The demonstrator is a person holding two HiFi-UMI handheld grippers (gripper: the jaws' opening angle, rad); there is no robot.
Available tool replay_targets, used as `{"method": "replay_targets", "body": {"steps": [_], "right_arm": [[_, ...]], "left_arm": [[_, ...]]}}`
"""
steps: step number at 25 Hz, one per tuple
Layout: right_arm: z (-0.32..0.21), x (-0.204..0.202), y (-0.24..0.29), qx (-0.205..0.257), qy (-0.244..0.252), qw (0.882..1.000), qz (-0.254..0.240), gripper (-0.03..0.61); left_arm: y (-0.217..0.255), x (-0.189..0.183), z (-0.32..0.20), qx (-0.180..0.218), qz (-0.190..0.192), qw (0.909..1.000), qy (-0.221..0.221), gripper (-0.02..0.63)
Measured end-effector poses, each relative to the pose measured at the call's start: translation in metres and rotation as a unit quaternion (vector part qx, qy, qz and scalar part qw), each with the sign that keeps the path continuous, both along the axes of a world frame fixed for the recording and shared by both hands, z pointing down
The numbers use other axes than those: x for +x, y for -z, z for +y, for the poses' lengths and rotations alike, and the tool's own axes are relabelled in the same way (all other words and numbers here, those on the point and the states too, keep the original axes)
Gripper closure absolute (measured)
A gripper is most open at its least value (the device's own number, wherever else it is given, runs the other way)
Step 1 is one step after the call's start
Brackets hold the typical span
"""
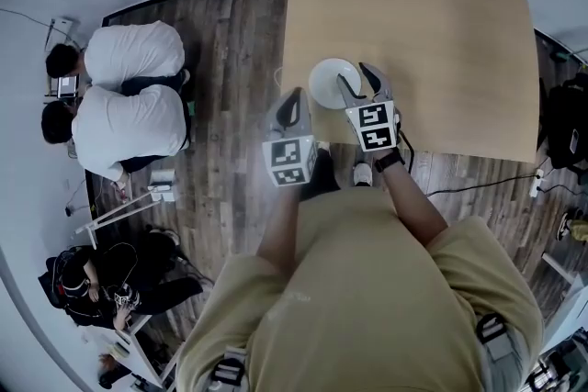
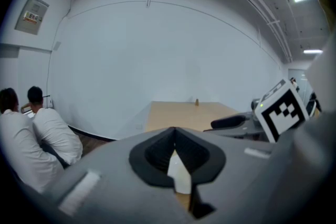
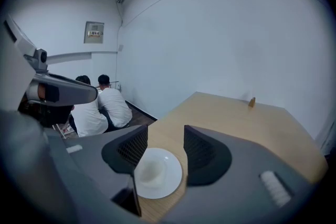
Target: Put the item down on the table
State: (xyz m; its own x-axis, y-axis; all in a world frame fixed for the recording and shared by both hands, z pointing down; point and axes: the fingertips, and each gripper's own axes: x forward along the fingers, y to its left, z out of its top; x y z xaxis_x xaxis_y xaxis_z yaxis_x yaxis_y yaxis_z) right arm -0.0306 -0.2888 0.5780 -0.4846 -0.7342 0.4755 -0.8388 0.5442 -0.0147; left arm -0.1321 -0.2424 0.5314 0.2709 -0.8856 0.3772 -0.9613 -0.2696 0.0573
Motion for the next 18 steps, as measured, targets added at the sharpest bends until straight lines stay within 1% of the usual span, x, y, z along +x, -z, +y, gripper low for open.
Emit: {"method": "replay_targets", "body": {"steps": [8,13,18], "right_arm": [[0.012,0.017,0.063,0.057,-0.003,0.998,-0.028,0.381],[0.018,0.028,0.094,0.090,-0.002,0.995,-0.035,0.407],[0.037,0.047,0.122,0.111,-0.019,0.993,-0.045,0.445]], "left_arm": [[0.045,0.013,0.012,0.039,-0.003,0.9992,-0.004,0.612],[0.069,0.011,0.019,0.060,0.000,0.9982,0.000,0.611],[0.094,0.003,0.031,0.086,0.002,0.9962,0.016,0.611]]}}
